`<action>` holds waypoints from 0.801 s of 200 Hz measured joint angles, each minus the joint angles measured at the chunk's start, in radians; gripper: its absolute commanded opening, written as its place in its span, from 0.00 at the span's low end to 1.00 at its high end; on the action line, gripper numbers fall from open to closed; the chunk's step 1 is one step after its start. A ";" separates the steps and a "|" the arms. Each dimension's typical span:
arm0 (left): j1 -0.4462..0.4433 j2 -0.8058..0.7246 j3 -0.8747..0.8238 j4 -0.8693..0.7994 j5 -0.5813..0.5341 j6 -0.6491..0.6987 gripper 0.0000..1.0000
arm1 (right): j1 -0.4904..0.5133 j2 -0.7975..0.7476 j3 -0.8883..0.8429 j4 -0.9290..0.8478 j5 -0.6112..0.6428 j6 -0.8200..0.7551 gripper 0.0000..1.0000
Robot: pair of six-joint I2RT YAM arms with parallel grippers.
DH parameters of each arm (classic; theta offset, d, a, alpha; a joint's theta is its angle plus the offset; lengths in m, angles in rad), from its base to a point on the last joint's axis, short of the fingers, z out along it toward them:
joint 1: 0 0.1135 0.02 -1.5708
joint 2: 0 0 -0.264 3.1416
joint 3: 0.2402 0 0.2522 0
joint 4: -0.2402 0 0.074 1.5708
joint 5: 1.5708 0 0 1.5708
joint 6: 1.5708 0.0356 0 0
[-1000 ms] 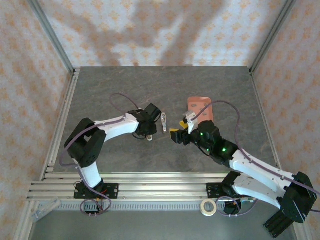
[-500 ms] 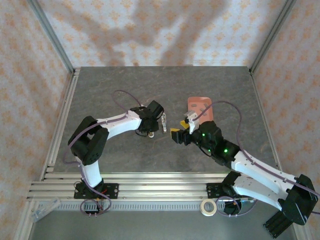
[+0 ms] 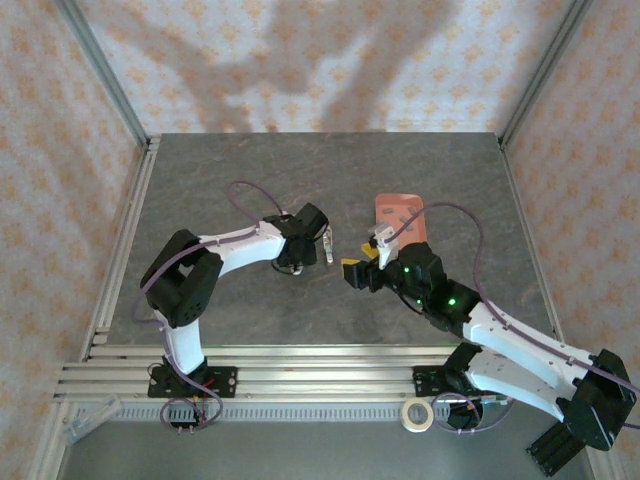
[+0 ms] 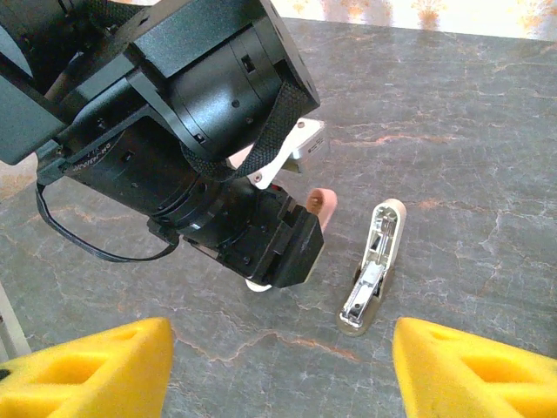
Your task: Load the staples into the stapler
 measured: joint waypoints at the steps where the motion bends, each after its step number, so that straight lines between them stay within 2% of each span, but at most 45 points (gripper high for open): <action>1: 0.000 0.000 0.000 0.000 0.000 -0.001 0.54 | 0.000 0.000 0.000 0.000 0.000 0.000 0.69; 43: 0.000 -0.026 -0.008 -0.001 -0.001 -0.001 0.64 | 0.000 0.000 0.000 0.000 -0.006 0.016 0.70; 85: 0.000 -0.167 -0.038 -0.002 -0.014 -0.006 0.69 | 0.000 0.000 0.001 -0.005 -0.005 0.042 0.71; 112: 0.009 -0.251 -0.072 0.009 -0.013 -0.011 0.68 | 0.000 0.028 0.023 -0.039 -0.005 0.068 0.72; 160: 0.058 -0.351 -0.235 0.097 0.068 -0.048 0.68 | 0.000 0.111 0.068 -0.048 -0.026 0.148 0.72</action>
